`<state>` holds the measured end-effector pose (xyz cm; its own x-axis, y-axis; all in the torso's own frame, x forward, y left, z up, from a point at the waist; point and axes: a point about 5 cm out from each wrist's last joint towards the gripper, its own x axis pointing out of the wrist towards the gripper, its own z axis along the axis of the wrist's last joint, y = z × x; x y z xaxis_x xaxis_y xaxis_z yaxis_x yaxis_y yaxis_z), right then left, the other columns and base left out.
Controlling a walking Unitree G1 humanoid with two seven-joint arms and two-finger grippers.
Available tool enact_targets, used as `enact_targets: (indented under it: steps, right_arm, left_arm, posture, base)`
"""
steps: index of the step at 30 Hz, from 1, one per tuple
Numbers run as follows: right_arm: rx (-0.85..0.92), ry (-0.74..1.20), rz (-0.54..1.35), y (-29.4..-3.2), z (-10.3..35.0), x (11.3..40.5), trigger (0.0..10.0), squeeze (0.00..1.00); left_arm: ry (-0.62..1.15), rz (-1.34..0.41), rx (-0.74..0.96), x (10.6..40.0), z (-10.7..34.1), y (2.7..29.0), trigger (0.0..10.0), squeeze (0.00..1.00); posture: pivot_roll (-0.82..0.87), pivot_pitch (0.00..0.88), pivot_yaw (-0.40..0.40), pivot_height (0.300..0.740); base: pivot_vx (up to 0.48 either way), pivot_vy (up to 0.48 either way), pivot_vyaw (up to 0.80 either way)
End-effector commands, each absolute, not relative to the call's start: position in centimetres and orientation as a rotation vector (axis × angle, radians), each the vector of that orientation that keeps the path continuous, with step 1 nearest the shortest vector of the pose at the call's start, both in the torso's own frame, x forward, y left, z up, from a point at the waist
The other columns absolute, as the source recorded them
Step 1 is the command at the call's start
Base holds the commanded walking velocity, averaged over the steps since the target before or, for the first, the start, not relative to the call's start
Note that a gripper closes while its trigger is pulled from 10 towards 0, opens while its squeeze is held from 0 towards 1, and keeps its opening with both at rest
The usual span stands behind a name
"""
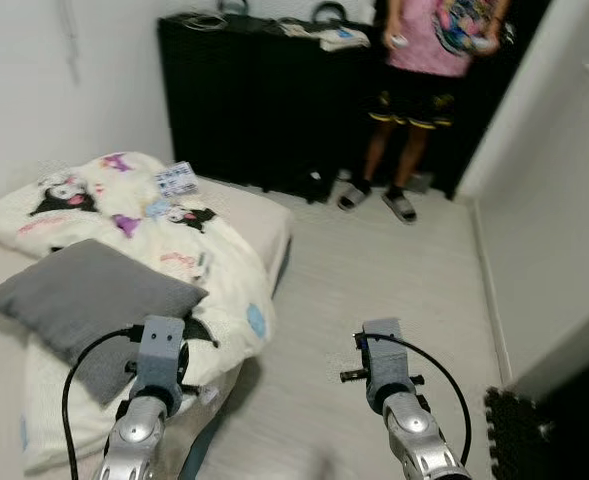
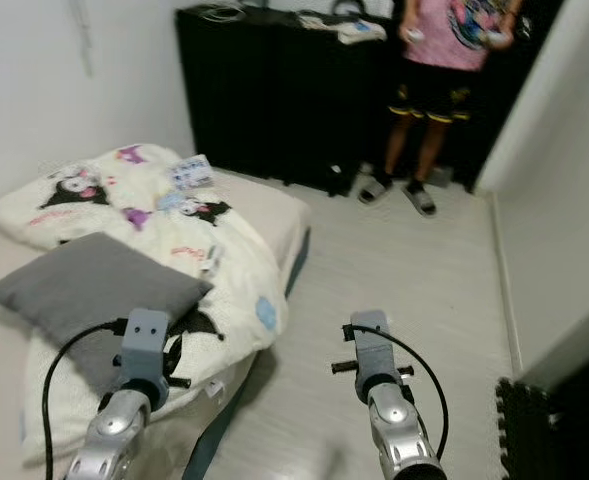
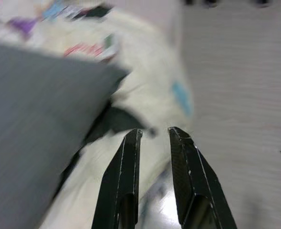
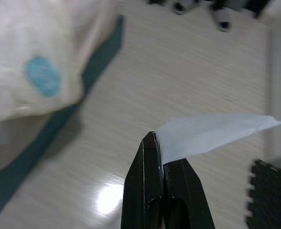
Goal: Clean up the room
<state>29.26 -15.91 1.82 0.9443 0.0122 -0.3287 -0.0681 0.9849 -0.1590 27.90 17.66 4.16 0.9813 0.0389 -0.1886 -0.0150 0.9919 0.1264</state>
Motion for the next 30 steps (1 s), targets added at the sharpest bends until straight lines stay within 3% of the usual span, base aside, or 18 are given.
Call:
enact_targets:
  steps: [1,30]
  right_arm:
    - [-0.170,0.340,0.034,-16.04,1.53,28.99,10.0,0.00]
    - [-0.184,0.346,0.053,-15.54,1.49,29.20,10.0,0.00]
  left_arm:
    - [0.201,0.016,0.131,27.70,3.81,17.31,10.0,0.00]
    - [0.187,0.015,0.146,27.94,3.94,16.71,10.0,0.00]
  posture:
    - [0.07,0.081,-0.058,0.740]
    - [0.07,0.082,-0.069,0.740]
  base:
    - [0.000,0.000,-0.80]
    - [0.000,0.000,-0.80]
